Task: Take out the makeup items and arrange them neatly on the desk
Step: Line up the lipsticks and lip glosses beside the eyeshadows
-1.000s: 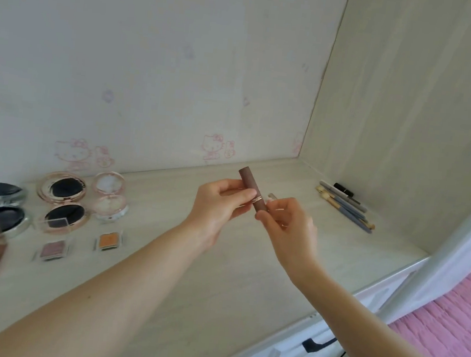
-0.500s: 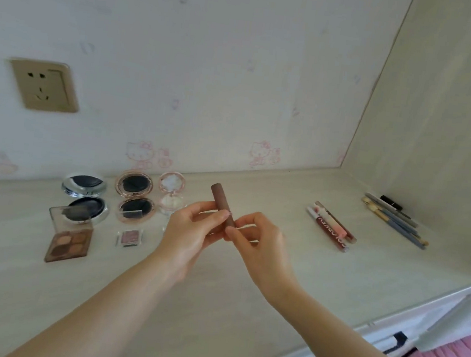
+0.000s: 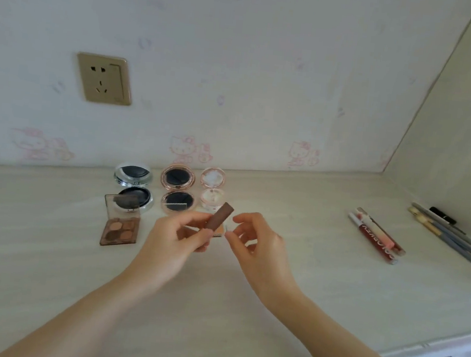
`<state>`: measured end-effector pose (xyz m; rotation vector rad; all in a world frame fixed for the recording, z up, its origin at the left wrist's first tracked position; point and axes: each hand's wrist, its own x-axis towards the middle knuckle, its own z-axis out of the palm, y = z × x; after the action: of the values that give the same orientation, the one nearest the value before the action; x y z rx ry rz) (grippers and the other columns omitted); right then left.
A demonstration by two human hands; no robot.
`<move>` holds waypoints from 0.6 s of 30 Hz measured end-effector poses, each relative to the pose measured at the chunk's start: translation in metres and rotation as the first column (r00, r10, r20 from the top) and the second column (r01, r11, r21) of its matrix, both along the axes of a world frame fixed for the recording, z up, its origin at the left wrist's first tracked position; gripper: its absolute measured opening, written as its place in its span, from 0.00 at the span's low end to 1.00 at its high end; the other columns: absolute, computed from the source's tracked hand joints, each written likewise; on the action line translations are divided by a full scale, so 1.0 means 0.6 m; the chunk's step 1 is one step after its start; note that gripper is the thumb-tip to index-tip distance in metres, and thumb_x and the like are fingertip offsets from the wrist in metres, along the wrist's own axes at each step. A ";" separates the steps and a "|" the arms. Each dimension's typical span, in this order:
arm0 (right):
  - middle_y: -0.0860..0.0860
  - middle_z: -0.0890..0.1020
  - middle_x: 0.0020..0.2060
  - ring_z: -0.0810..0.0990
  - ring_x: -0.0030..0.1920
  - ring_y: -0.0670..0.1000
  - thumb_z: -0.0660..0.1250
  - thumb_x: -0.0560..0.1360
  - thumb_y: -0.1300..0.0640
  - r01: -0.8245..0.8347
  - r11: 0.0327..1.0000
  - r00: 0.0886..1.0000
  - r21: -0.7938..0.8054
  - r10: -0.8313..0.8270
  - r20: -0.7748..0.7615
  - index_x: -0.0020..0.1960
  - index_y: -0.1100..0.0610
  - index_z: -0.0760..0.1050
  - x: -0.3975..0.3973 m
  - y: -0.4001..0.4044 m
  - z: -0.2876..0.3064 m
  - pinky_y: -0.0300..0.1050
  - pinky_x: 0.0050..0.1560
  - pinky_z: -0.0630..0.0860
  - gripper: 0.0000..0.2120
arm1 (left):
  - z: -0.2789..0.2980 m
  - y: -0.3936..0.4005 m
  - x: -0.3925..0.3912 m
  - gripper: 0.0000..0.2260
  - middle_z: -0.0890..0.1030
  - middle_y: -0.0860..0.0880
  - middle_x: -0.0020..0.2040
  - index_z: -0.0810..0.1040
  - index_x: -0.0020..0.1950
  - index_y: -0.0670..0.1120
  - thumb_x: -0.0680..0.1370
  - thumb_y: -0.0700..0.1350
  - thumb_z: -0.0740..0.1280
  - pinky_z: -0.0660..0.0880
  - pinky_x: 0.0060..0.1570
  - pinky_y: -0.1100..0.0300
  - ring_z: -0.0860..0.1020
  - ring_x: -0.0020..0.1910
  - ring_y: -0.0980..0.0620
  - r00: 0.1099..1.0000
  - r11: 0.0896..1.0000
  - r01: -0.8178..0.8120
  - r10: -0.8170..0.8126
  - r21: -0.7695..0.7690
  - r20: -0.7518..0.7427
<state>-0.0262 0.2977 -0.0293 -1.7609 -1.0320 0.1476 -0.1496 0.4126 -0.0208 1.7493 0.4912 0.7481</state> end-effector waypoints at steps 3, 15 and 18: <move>0.41 0.72 0.52 0.74 0.48 0.40 0.68 0.75 0.50 -0.010 0.999 0.980 -0.048 0.019 0.197 0.64 0.47 0.69 -0.004 0.002 -0.009 0.33 0.46 0.73 0.19 | -0.011 0.009 -0.025 0.14 0.83 0.57 0.45 0.82 0.51 0.58 0.74 0.39 0.72 0.73 0.45 0.72 0.79 0.45 0.60 0.988 0.947 -0.069 0.109 0.313 -0.113; 0.50 0.79 0.52 0.74 0.49 0.56 0.57 0.81 0.51 -0.055 0.949 0.778 -0.310 0.235 0.583 0.59 0.55 0.77 -0.030 0.017 -0.022 0.51 0.51 0.72 0.14 | -0.034 0.009 -0.068 0.13 0.80 0.50 0.52 0.81 0.58 0.43 0.73 0.38 0.72 0.70 0.56 0.67 0.77 0.53 0.56 0.972 0.731 -0.031 0.180 0.682 -0.148; 0.50 0.80 0.47 0.75 0.44 0.56 0.55 0.81 0.49 -0.027 0.967 0.753 -0.254 0.187 0.631 0.55 0.54 0.79 -0.035 0.012 -0.024 0.52 0.46 0.74 0.16 | -0.035 0.003 -0.071 0.12 0.79 0.50 0.52 0.78 0.60 0.43 0.77 0.41 0.68 0.68 0.54 0.63 0.75 0.52 0.52 0.951 0.671 0.047 0.197 0.740 -0.239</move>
<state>-0.0475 0.3048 -0.0435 -2.0171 -1.6795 -0.3213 -0.1924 0.4144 -0.0421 2.6644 0.4994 0.8031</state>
